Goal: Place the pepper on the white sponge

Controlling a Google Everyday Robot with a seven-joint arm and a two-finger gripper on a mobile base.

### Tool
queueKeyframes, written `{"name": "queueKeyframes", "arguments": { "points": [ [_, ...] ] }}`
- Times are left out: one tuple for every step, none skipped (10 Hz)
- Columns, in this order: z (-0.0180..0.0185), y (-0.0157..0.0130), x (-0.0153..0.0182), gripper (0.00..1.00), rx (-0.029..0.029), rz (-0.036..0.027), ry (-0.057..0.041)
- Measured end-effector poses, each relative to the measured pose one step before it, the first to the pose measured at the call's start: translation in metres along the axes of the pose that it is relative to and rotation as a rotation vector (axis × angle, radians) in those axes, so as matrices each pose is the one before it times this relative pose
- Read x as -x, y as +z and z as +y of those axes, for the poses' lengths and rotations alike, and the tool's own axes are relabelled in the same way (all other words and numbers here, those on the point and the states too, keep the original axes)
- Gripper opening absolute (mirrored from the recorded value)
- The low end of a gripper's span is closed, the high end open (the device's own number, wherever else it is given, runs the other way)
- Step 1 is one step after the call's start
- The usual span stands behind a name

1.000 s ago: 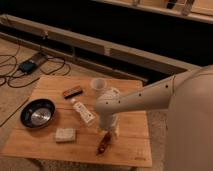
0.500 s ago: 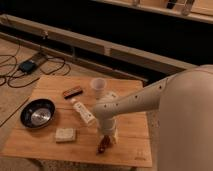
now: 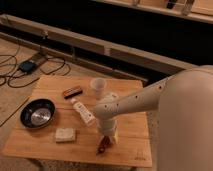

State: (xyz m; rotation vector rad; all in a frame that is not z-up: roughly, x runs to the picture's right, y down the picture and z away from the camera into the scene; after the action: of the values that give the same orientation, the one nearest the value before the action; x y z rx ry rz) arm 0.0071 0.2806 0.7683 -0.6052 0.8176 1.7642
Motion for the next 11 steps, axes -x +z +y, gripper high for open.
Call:
{"name": "queueKeyframes", "arguments": {
  "points": [
    [0.00056,-0.00027,0.00001,0.49,0.00074,-0.00043,-0.00056],
    [0.00044,0.00113,0.00024,0.45,0.00347,0.0045,0.00522],
    [-0.00134,0.00381,0.00153,0.36,0.00518,0.01014,0.01386],
    [0.00024,0.00224,0.00077,0.27,0.00783,0.00763,0.00627],
    [-0.00038,0.00229,0.00161,0.16,0.00288,0.00554,0.00279],
    [0.00037,0.0015,0.00082,0.06,0.00444,0.00575,0.00151],
    [0.0006,0.0015,0.00082,0.0,0.0054,0.00623,0.00085],
    [-0.00038,0.00063,0.0005,0.0,0.0006,0.00526,-0.00006],
    [-0.00008,0.00032,0.00042,0.0,0.0012,0.00465,-0.00116],
    [-0.00034,-0.00103,0.00089,0.0,0.00009,0.00319,-0.00255],
    [0.00326,-0.00376,0.00357,0.0,0.01348,-0.00674,-0.00528]
  ]
}}
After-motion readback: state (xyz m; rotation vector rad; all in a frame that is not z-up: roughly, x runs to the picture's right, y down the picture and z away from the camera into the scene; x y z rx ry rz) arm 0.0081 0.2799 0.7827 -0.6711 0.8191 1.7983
